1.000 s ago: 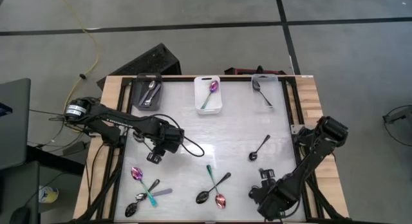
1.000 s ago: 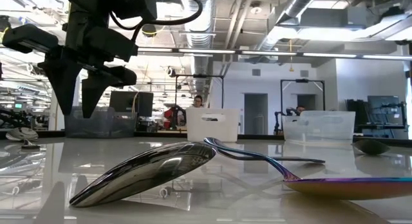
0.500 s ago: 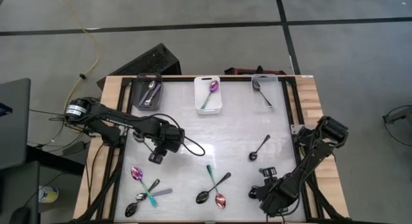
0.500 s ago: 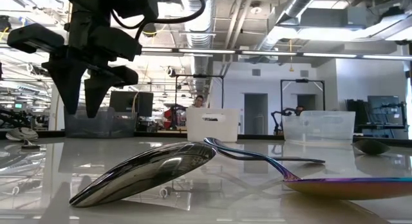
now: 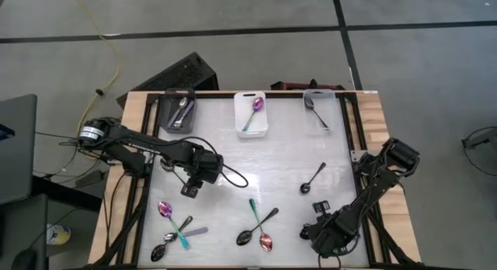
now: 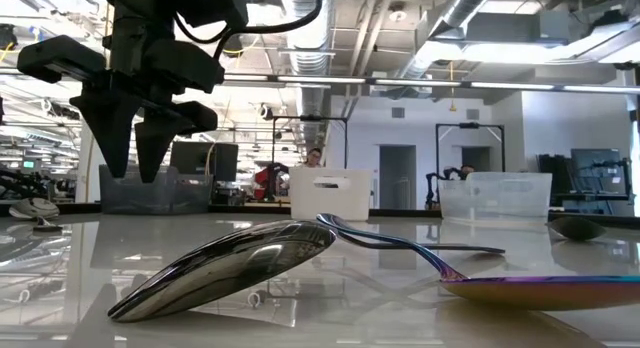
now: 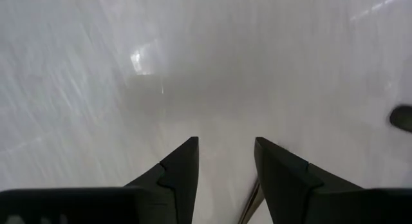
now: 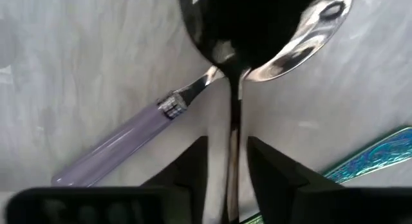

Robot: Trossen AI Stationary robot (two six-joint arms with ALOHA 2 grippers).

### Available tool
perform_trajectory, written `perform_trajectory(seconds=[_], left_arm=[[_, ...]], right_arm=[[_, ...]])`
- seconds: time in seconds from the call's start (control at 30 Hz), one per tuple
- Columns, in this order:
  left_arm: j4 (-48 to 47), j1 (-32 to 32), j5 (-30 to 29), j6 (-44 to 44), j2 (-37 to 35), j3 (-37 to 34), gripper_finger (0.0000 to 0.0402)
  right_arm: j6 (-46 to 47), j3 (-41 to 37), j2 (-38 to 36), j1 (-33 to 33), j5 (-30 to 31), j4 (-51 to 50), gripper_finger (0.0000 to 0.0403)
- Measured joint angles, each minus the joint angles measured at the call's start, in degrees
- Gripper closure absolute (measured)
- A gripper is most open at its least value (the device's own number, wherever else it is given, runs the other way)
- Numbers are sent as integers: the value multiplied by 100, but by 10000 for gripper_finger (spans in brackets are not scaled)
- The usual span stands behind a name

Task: Sort silverware by color (type)
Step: Put the black spoon into the transparent bin

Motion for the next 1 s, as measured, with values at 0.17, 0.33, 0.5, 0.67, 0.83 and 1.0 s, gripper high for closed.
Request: perform_trajectory(seconds=[0.17,0.33,0.5,0.67,0.83,1.0], left_arm=[[8,0,0,-131,0,0,267],[1,-2,0,-175,0,0,267],[-48,-7,0,-194,0,0,267],[-111,-7,2,-178,0,0,267],[-110,-7,4,-177,0,0,267],[-106,-4,13,-172,0,0,267]], right_arm=[[-203,0,4,-217,-37,-18,353],[-169,-1,-12,-412,-59,-16,376],[249,-24,-366,-514,722,47,376],[760,-20,-1091,-503,1577,63,376],[1313,-13,-1850,-706,2890,105,375],[1327,-7,-2673,-1435,3842,-239,373]])
